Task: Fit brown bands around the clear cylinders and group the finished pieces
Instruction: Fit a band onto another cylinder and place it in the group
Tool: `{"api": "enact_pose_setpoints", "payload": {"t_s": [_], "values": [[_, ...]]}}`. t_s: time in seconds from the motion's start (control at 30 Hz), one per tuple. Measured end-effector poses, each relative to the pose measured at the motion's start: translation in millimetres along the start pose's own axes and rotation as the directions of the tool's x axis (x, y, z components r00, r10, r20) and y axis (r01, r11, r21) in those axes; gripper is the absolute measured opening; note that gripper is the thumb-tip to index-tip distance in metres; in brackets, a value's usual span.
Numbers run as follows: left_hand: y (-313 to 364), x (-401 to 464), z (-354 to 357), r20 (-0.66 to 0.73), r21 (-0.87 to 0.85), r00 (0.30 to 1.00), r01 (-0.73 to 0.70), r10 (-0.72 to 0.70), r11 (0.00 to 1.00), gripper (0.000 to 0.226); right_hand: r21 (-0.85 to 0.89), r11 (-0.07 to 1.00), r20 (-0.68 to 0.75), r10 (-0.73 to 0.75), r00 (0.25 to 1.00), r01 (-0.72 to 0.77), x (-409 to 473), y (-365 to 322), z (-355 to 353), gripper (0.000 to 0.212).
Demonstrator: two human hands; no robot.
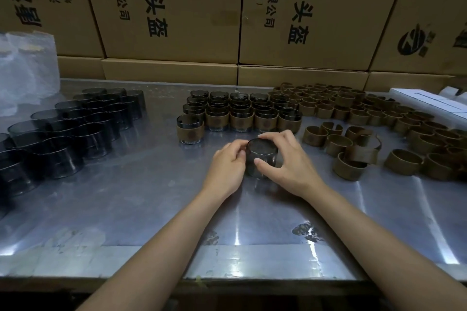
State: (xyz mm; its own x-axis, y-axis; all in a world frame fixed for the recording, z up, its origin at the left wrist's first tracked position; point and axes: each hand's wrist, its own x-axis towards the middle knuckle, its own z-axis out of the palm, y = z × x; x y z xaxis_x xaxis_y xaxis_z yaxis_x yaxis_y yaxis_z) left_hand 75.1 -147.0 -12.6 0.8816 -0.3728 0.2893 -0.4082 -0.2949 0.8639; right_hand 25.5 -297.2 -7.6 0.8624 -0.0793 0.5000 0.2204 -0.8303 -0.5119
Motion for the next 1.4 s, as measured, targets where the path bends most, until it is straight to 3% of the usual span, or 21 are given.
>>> {"api": "enact_pose_setpoints", "payload": {"t_s": [0.2,0.3,0.37,0.43,0.53,0.63,0.7,0.87,1.03,1.17,1.27,1.33,1.4], "values": [[-1.6,3.5,-1.8,-0.014,0.015,1.000,0.026,-0.026,1.000,0.037,-0.060,0.998,0.019,0.009,1.000,-0.008,-1.4,-3.8,-4.2,0.058],[-4.8,6.9,-5.7,-0.049,0.015,0.998,0.045,-0.044,0.999,0.039,-0.158,0.987,-0.215,-0.003,0.977,-0.031,2.0,-3.5,-21.3,0.048],[-5.7,7.8,-7.3,-0.054,0.038,0.997,0.049,-0.047,0.998,0.041,-0.338,0.924,-0.414,0.023,0.910,-0.177,1.4,7.2,-38.0,0.032],[-5.8,7.9,-7.5,-0.055,0.052,0.997,0.047,-0.044,0.998,0.040,-0.395,0.826,-0.542,0.143,0.828,-0.401,-3.2,21.5,-53.5,0.028],[-5.6,7.7,-7.3,-0.058,0.061,0.997,0.052,-0.048,0.997,0.039,-0.283,0.673,-0.551,0.469,0.690,-0.683,-11.8,34.6,-68.7,0.042],[-5.2,7.6,-7.2,-0.054,0.061,0.997,0.058,-0.055,0.996,0.039,-0.209,0.572,-0.431,0.674,0.600,-0.793,-12.5,39.7,-75.3,0.056],[-5.0,7.4,-7.3,-0.054,0.061,0.997,0.062,-0.058,0.996,0.039,-0.177,0.578,-0.389,0.702,0.596,-0.797,-11.9,40.7,-75.2,0.057],[-5.4,8.0,-6.6,-0.068,0.073,0.997,0.045,-0.040,0.996,0.040,-0.124,0.700,-0.501,0.568,0.653,-0.703,-11.7,36.7,-75.7,0.051],[-4.9,6.7,-6.5,-0.092,0.076,0.995,-0.018,0.025,0.997,0.034,-0.059,0.970,-0.664,0.138,0.735,-0.235,-7.3,15.9,-68.5,0.047],[9.4,-3.2,-7.6,-0.193,0.121,0.909,-0.352,0.370,0.928,0.034,-0.021,0.999,-0.572,-0.050,0.819,0.046,-1.9,-9.3,-43.0,0.033],[18.0,-10.9,-4.4,-0.110,0.216,0.781,-0.585,0.615,0.781,0.053,-0.016,0.988,-0.492,-0.141,0.859,0.154,0.4,-26.0,-25.4,0.033],[19.9,-12.9,-2.8,-0.077,0.269,0.751,-0.617,0.656,0.739,0.061,-0.007,0.975,-0.448,-0.200,0.871,0.220,-0.9,-31.8,-18.5,0.038],[19.8,-11.9,-4.4,-0.149,0.301,0.741,-0.597,0.655,0.744,0.049,-0.009,0.967,-0.418,-0.234,0.878,0.254,-2.5,-33.1,-15.1,0.044]]}}
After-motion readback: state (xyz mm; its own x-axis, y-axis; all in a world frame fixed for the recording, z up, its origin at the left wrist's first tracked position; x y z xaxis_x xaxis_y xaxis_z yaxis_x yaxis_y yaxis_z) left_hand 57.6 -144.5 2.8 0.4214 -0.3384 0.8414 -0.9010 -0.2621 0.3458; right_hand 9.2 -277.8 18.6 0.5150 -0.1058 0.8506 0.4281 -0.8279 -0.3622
